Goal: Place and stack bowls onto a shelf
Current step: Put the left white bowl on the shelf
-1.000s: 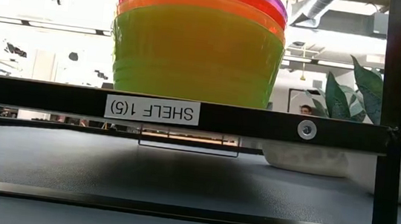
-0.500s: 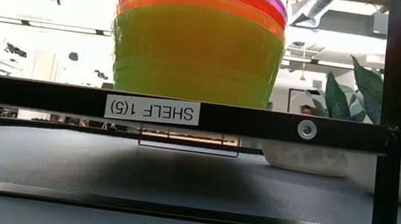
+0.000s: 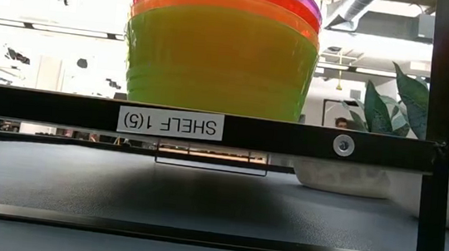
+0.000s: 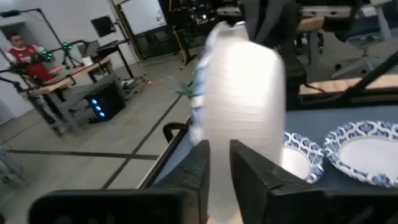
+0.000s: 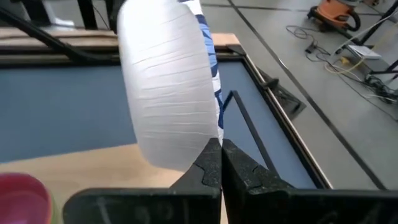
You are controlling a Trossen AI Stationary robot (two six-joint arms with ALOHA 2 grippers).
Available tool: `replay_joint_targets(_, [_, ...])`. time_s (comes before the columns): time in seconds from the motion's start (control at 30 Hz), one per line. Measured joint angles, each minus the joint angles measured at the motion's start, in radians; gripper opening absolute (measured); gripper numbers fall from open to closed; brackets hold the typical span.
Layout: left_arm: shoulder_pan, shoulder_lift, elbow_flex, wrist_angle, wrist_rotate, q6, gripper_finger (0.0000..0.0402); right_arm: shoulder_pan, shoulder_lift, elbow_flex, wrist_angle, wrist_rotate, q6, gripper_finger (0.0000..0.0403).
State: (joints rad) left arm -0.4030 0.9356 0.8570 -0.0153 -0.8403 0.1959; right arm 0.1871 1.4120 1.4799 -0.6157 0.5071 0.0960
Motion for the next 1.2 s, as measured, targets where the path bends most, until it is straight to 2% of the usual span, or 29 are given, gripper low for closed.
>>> replay_joint_targets(0.2, [0.000, 0.000, 0.000, -0.083, 0.058, -0.023, 0.0105, 0.003, 0.000, 0.000, -0.024, 0.019, -0.029, 0.0018])
replay_joint_targets(0.33, [-0.004, -0.009, 0.000, -0.093, 0.011, -0.065, 0.0130, 0.011, 0.000, 0.000, -0.087, 0.032, -0.075, 0.0018])
replay_joint_targets(0.5, [-0.010, -0.080, 0.000, -0.080, -0.001, -0.148, 0.0137, 0.042, 0.047, -0.002, -0.177, 0.112, -0.138, 0.0018])
replay_joint_targets(0.7, [-0.017, -0.187, 0.000, -0.087, 0.022, -0.187, 0.0138, 0.096, 0.149, 0.001, -0.160, 0.179, -0.316, 0.0018])
replay_joint_targets(0.77, [-0.017, -0.213, 0.000, -0.093, 0.019, -0.200, 0.0138, 0.127, 0.198, -0.001, -0.183, 0.249, -0.380, 0.0018])
replay_joint_targets(0.83, [-0.016, -0.239, 0.000, -0.104, 0.012, -0.210, 0.0138, 0.151, 0.257, -0.002, -0.192, 0.375, -0.421, 0.0018])
replay_joint_targets(1.0, [-0.016, -0.269, 0.000, -0.133, -0.008, -0.228, 0.0138, 0.204, 0.375, -0.001, -0.189, 0.652, -0.429, 0.0018])
replay_joint_targets(1.1, [-0.016, -0.269, 0.000, -0.170, -0.019, -0.256, 0.0138, 0.221, 0.429, -0.001, -0.194, 0.745, -0.372, 0.0018])
replay_joint_targets(1.2, [-0.016, -0.268, 0.000, -0.211, -0.033, -0.274, 0.0138, 0.236, 0.471, 0.000, -0.196, 0.775, -0.278, 0.0018])
